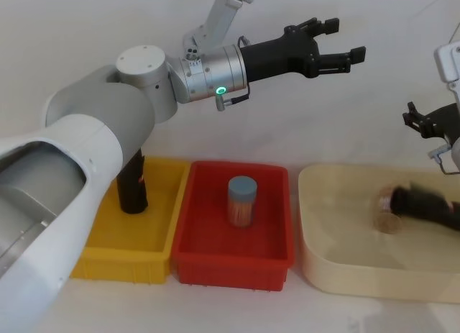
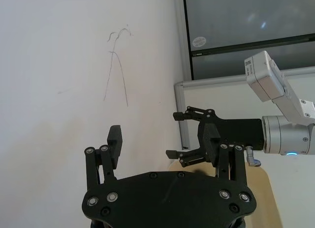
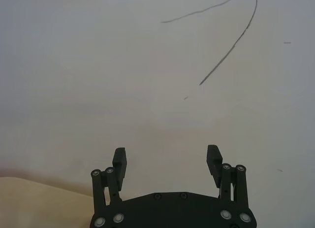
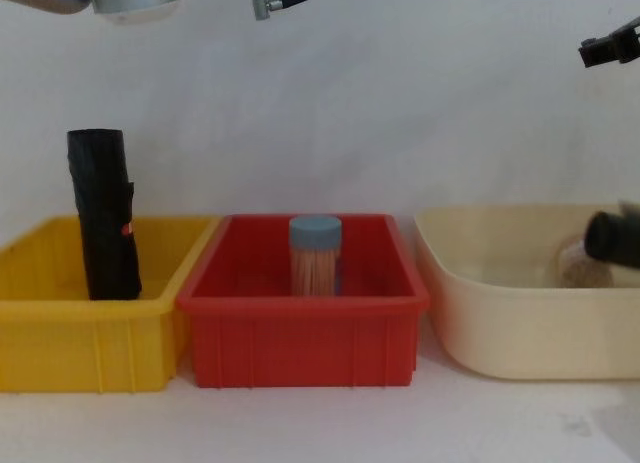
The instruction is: Pick up the garbage bag with the one hand and transfer it to the other hand.
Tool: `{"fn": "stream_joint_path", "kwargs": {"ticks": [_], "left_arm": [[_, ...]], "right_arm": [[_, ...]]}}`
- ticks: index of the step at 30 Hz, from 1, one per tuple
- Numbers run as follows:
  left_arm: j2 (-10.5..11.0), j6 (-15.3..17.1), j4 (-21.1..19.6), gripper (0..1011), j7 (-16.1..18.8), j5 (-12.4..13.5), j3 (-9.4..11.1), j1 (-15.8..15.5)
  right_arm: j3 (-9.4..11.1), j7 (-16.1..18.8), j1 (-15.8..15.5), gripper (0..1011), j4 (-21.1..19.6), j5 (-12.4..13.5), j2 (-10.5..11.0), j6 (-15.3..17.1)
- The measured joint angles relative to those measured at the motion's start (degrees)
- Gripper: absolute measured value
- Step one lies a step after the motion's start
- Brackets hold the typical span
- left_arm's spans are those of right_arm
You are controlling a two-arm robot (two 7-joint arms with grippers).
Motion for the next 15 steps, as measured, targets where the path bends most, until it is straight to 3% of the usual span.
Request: {"fn": "stream_joint_path", "kwargs": {"ticks": [15], "left_arm": [[0.0,0.0,0.0,1001,0.0,0.0,0.0,0.0]], "right_arm": [[0.1,-0.4,-0.1,1002,0.0,-0.3,0.1,0.1]]}}
